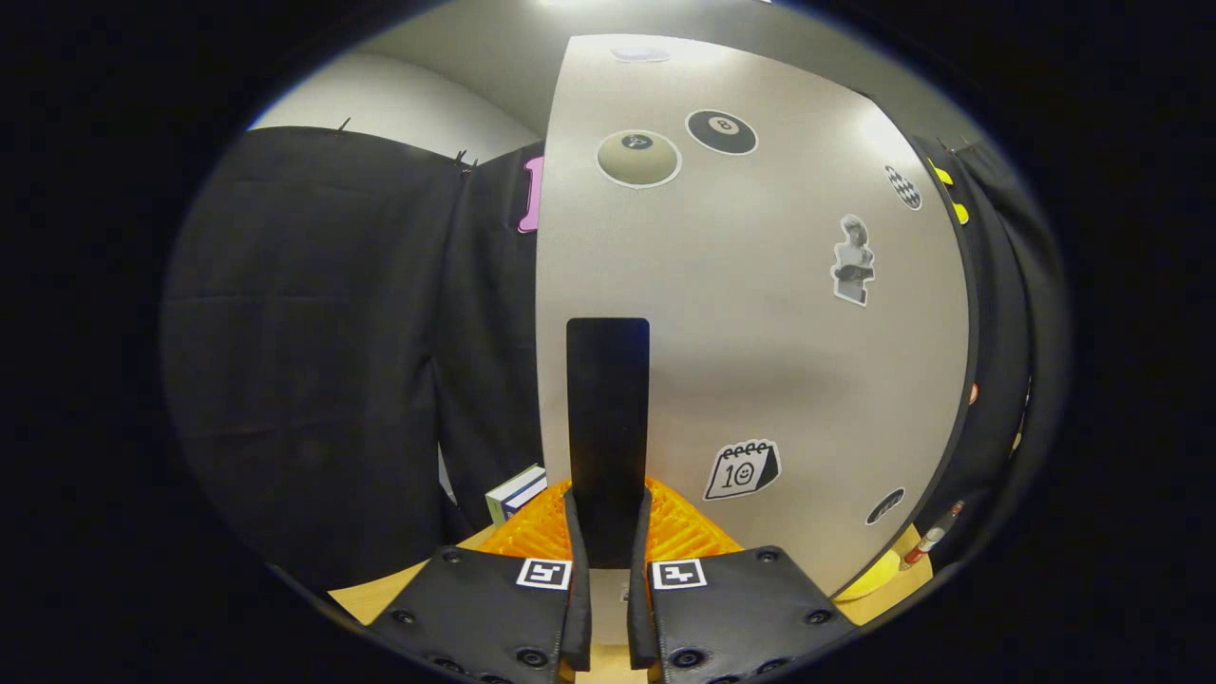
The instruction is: Open the shoe cabinet door, grab the shoes and put them into the shoe cabinet, then close the shoe cabinet door.
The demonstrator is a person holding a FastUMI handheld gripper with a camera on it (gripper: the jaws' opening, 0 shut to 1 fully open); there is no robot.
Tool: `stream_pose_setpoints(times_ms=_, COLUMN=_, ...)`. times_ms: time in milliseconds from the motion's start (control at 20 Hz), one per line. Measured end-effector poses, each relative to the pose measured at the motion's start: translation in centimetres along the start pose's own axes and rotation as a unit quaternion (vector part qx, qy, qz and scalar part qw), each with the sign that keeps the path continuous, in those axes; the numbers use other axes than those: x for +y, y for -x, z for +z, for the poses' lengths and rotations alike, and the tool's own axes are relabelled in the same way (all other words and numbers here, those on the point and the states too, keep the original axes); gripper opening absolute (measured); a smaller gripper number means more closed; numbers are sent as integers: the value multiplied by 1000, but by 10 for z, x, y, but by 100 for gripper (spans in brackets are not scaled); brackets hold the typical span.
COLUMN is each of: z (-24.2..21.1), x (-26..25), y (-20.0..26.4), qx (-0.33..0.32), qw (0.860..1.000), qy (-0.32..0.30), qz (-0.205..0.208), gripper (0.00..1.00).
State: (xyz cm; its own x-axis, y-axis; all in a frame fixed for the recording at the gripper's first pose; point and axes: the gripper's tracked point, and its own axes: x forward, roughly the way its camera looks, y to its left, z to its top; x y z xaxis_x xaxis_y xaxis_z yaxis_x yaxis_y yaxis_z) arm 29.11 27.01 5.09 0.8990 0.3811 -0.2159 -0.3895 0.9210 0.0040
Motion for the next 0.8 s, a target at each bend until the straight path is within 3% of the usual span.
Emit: stream_pose_setpoints(times_ms=800, z=-5, x=-23, y=62, qx=-9, qw=1000, qy=4, qz=6, gripper=17)
